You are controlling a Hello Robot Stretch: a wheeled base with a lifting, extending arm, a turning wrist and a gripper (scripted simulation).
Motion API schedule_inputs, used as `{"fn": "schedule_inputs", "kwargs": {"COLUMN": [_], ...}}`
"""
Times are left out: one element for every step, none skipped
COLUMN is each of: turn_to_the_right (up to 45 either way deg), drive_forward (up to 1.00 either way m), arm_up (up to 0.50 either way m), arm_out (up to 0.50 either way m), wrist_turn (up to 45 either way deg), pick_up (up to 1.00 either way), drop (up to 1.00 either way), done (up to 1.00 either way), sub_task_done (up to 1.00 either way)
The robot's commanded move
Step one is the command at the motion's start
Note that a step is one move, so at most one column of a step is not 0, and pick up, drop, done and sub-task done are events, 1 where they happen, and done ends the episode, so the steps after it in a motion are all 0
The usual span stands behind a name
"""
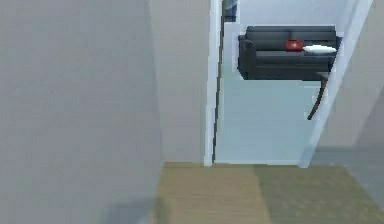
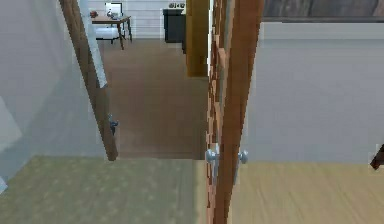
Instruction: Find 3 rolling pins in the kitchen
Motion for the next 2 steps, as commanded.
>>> {"fn": "schedule_inputs", "kwargs": {"turn_to_the_right": [45.0,12.0], "drive_forward": [0.00,0.00], "arm_up": [0.00,0.00], "arm_out": [0.00,0.00], "wrist_turn": [0.0,0.0], "pick_up": [0.00,0.00], "drop": [0.00,0.00], "done": [0.00,0.00], "sub_task_done": [0.00,0.00]}}
